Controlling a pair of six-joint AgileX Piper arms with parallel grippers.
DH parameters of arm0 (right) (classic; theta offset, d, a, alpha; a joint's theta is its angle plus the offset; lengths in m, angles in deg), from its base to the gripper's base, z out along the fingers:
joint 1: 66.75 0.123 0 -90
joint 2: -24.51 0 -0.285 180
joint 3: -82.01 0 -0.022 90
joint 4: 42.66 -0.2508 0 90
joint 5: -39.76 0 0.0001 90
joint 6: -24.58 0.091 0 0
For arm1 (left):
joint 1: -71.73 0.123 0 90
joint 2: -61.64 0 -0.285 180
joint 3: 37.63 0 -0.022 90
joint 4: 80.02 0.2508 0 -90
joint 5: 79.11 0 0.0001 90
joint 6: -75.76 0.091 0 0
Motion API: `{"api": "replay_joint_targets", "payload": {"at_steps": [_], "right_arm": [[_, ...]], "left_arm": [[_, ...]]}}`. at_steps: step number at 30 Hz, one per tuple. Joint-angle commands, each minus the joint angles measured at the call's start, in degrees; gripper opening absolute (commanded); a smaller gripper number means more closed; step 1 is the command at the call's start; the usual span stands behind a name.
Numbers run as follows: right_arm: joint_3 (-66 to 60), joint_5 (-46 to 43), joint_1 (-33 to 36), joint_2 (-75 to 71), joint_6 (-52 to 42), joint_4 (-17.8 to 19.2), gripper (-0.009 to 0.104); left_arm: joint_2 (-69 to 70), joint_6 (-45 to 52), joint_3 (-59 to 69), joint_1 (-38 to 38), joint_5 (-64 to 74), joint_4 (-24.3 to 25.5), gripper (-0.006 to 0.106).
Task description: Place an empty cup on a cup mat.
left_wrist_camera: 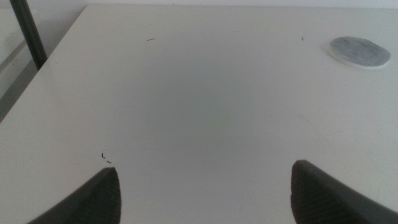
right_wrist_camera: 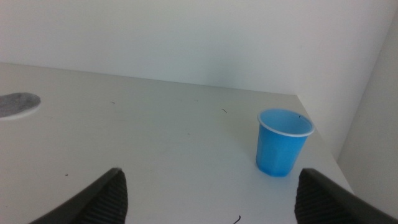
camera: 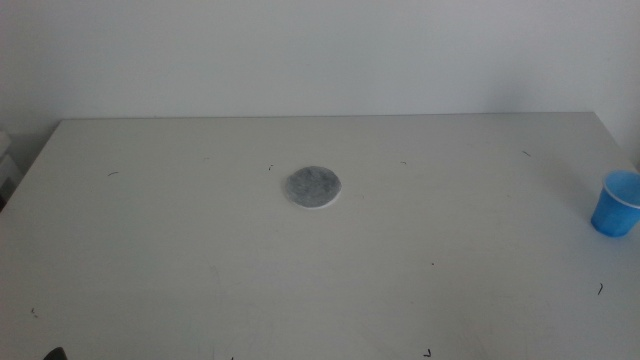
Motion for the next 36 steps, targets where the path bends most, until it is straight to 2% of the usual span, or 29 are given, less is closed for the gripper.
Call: {"api": "replay_joint_targets", "payload": {"at_steps": [1,11,17,26,29,36], "right_arm": [[2.68,-2.66,-0.24,-1.31,-0.62,0.55,0.082],[15.02,6.83,-0.24,4.29,-0.62,2.62,0.082],[21.14,7.65,-0.24,12.10,-0.62,3.25,0.082],[34.28,14.29,-0.24,27.31,-0.50,4.30,0.082],[39.42,17.27,-0.24,32.84,0.76,3.96,0.082],[51.56,24.31,-0.24,44.21,11.11,4.30,0.082]], "left_arm": [[0.21,-0.62,-0.34,0.06,-3.84,0.02,0.105],[0.21,-0.62,-0.34,0.06,-3.84,0.02,0.105],[0.21,-0.62,-0.34,0.06,-3.84,0.02,0.105],[0.21,-0.62,-0.34,0.06,-3.84,0.02,0.105],[0.21,-0.62,-0.34,0.06,-3.84,0.02,0.105],[0.21,-0.62,-0.34,0.06,-3.84,0.02,0.105]]}}
